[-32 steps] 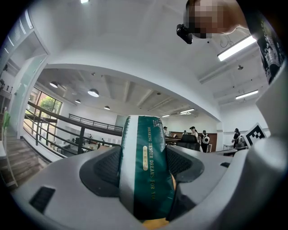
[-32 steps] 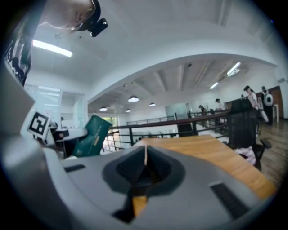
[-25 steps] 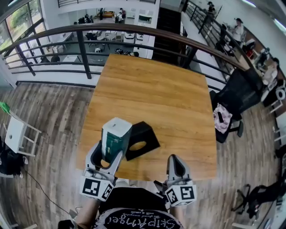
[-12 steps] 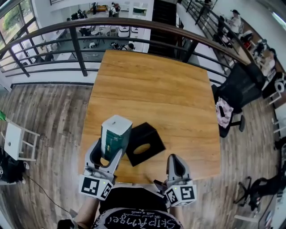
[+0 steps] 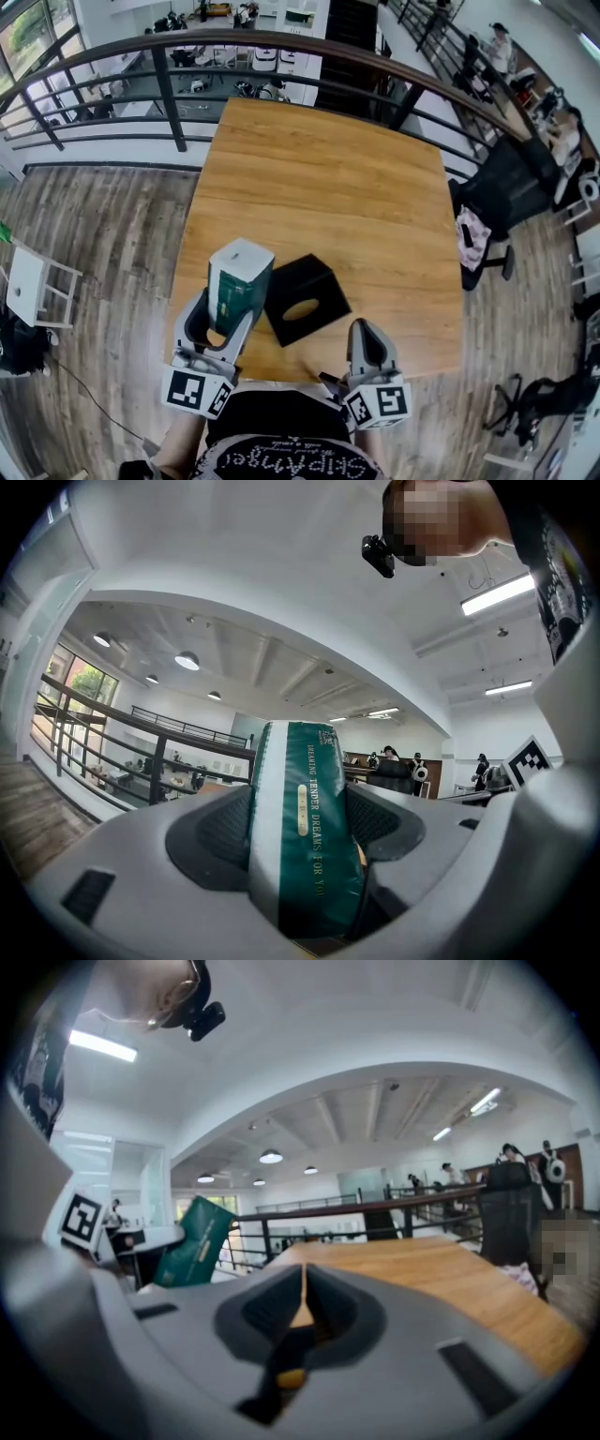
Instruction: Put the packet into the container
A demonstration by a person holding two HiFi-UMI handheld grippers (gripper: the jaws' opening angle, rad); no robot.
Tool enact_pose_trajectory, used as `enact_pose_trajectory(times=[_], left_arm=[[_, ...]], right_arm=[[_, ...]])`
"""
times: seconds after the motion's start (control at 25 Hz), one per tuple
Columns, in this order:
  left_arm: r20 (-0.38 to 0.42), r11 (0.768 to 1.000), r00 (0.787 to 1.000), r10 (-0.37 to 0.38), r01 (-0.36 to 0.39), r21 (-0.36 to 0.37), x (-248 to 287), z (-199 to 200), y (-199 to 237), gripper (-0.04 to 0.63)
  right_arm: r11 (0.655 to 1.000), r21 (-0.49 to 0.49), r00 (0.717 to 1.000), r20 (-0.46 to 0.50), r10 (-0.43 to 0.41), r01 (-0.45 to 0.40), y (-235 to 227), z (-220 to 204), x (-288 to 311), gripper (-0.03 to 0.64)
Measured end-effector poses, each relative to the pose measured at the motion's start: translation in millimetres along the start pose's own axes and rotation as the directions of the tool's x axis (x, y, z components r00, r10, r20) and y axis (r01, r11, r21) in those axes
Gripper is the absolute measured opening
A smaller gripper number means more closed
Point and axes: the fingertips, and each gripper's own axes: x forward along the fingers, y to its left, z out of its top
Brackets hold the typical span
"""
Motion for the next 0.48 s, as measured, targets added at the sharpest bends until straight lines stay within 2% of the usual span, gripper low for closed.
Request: enact_pose_trajectory(times=[0.48], left_arm=[[0.013,0.996,0.996,0.087,-0.087,-0.006,-8.6,1.3,-3.5,0.339]], right_arm=[[0.998,-0.017,0.999,-0.002,0.054,-0.054,-11.3,8.5,5.9,0.034]])
